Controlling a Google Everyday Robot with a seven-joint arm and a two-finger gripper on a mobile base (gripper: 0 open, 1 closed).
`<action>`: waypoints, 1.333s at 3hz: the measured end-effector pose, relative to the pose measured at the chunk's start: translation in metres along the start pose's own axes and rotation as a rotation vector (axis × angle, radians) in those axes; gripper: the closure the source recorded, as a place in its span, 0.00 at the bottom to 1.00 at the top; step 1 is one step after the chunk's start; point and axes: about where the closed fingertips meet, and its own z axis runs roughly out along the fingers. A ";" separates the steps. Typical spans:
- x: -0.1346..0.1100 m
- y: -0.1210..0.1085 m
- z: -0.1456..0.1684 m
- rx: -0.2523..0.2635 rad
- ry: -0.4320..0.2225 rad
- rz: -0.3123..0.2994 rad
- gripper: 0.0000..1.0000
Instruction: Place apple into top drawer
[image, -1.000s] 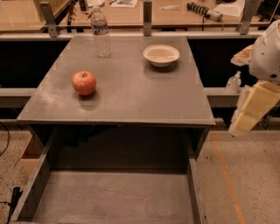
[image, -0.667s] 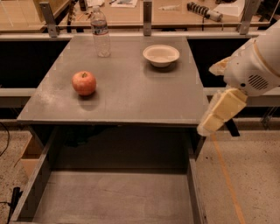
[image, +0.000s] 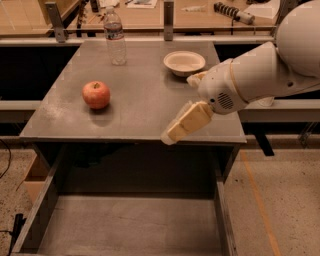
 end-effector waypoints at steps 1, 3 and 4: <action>-0.007 -0.004 0.002 0.023 -0.017 -0.003 0.00; -0.014 -0.006 0.027 0.048 -0.068 0.020 0.00; -0.039 -0.011 0.070 0.062 -0.155 -0.006 0.00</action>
Offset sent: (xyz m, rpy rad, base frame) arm 0.0080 0.0051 0.0012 0.0266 -0.0197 -0.0452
